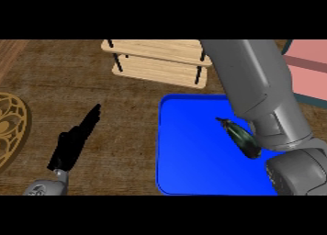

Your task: Pick the croissant from the tray and place it in the tiered shelf

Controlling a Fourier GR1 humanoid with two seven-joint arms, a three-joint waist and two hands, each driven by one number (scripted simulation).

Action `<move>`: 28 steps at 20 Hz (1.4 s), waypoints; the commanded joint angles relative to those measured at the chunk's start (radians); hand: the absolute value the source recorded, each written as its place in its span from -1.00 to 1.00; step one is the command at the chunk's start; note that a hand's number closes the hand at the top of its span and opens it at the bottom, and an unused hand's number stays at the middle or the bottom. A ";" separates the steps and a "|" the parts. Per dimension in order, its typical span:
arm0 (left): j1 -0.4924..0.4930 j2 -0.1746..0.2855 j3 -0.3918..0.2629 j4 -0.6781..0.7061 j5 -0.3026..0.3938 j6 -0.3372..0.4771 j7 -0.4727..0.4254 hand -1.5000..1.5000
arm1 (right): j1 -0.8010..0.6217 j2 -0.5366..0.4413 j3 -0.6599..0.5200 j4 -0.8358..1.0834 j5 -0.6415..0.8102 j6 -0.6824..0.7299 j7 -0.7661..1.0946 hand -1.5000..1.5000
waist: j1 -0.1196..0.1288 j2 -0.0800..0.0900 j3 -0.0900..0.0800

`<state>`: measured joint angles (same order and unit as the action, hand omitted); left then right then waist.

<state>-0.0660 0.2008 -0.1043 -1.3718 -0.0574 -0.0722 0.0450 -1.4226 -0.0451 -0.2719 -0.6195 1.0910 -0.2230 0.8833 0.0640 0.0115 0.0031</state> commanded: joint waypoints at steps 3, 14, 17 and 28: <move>-0.042 -0.021 -0.018 -0.004 -0.010 0.004 0.023 0.00 | 0.056 0.044 -0.170 0.013 -0.265 -0.250 -0.105 -1.00 | 0.041 0.025 -0.001; 0.015 -0.011 -0.006 0.004 -0.006 -0.005 0.012 0.00 | 0.012 0.020 -0.240 0.008 -0.377 -0.638 -0.415 -1.00 | -0.007 0.007 -0.003; 0.039 -0.005 0.014 -0.001 -0.014 0.021 0.003 0.00 | 0.046 0.033 -0.232 -0.024 -0.343 -0.777 -0.433 -1.00 | -0.028 -0.002 -0.004; 0.124 0.010 0.070 0.005 0.015 0.027 -0.010 0.00 | 0.297 -0.006 -0.186 -0.371 -0.209 -0.645 -0.191 -1.00 | -0.141 -0.048 -0.004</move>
<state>0.0197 0.2116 -0.0429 -1.3870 -0.0429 -0.0510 0.0355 -1.1976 -0.0393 -0.4825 -0.8400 0.8632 -0.9432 0.6259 -0.0456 -0.0252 0.0020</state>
